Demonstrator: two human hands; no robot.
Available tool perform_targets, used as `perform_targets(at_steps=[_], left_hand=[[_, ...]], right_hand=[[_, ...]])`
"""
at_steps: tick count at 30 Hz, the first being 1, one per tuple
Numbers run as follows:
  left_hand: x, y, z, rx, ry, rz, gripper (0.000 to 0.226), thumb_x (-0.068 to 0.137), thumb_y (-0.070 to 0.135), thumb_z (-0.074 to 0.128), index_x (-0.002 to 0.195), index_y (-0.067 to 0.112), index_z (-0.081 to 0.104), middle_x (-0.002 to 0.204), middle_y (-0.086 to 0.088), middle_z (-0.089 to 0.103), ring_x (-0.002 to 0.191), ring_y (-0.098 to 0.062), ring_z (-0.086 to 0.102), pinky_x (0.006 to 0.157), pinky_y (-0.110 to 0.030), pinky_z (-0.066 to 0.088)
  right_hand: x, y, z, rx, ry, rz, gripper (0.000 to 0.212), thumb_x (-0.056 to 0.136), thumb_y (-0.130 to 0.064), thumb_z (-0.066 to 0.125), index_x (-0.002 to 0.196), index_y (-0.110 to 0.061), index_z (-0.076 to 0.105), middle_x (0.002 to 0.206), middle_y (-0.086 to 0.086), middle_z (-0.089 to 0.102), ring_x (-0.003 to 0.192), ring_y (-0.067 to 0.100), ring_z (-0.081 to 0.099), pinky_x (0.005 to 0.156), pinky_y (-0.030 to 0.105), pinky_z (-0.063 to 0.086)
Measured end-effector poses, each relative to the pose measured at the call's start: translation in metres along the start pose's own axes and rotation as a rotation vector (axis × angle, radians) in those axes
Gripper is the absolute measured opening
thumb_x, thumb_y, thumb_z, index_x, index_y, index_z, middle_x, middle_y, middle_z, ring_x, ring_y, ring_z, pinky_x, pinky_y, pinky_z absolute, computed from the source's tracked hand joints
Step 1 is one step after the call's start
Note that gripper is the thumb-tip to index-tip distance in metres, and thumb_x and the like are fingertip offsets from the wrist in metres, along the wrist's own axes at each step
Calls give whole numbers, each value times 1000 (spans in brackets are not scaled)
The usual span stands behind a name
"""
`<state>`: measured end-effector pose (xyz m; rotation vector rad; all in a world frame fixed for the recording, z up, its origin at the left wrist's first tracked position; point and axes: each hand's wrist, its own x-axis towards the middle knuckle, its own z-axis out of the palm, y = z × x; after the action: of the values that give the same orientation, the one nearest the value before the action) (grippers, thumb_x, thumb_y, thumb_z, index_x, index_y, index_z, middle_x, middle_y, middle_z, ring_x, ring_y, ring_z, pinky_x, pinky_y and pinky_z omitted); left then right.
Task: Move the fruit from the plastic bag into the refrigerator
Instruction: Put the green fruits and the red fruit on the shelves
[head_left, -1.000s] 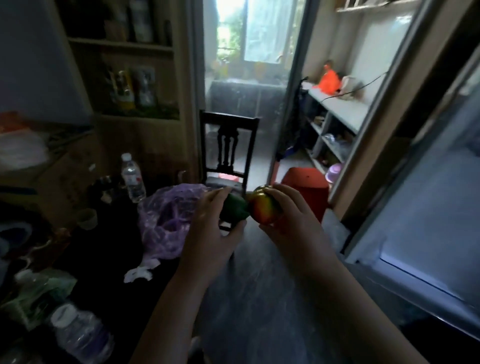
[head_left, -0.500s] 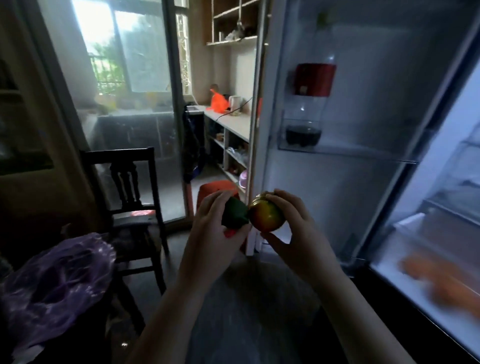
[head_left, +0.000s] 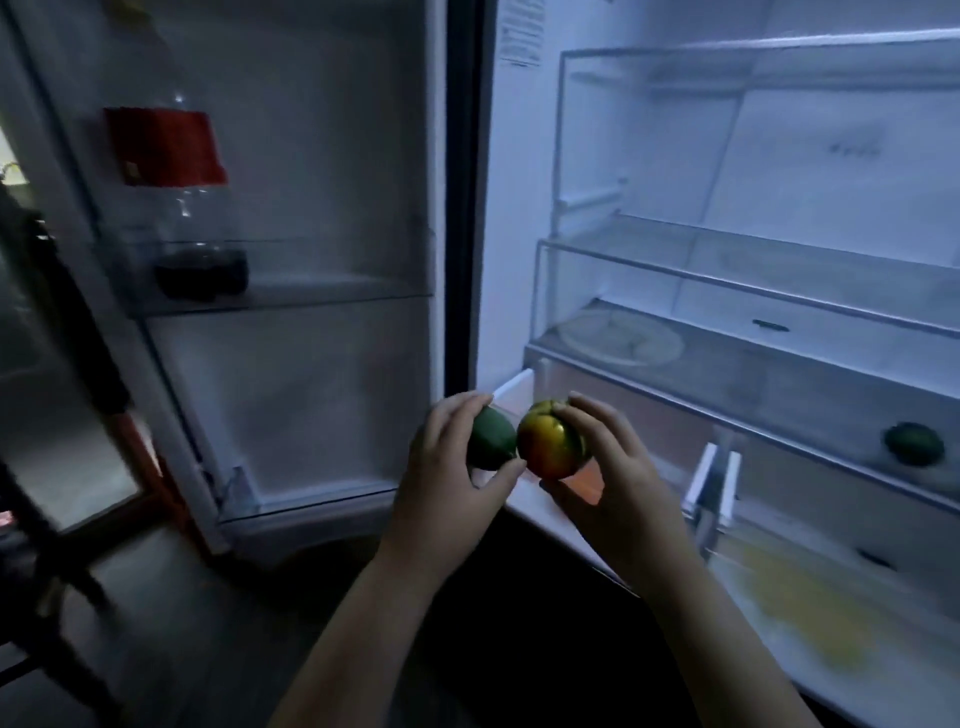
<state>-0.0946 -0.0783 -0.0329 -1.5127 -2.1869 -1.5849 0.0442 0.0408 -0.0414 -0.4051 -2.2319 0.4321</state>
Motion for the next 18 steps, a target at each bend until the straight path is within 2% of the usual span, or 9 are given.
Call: perform_targets(at_steps=[2,8,10,13,18], left_hand=[[5,18,33,-26,-26,19,59,78,27,74,131,24,49,132,12,43,124,-2,40,103,-20,34],[14,62,114,-79,-141,95,59,78,27,74,131,24,49,129,11,45,125,-2,41,102,-8,26],[16,76,136,-100,-171,128,60,76,29,73,131,21,50,128,7,47,125,-5,43,104,-12,28],[20,97,167,-133,-224,189,61,75,34,68,131,21,49,129,7,46,123,-5,44,104,-21,35],[29,121,208,-165,-317,287,66,78,36,66,137,21,42,130,8,44,124,-6,42,102,-20,34]], right_hand=[[-10,23,-27,-30,24,31,63,75,-20,79,131,-21,50,140,-3,44,127,13,46,102,26,41],[-42,76,-94,-77,49,104,64,76,-12,78,133,-17,50,140,-2,43,132,12,40,105,33,38],[-54,90,-114,-105,63,135,64,76,-13,77,133,-17,49,141,-3,42,133,14,40,106,34,38],[-69,105,-142,-152,103,189,63,78,-15,76,134,-18,48,142,-4,42,133,13,39,106,31,37],[-88,126,-177,-218,172,269,62,79,-15,76,134,-20,48,142,-6,41,133,10,39,107,23,34]])
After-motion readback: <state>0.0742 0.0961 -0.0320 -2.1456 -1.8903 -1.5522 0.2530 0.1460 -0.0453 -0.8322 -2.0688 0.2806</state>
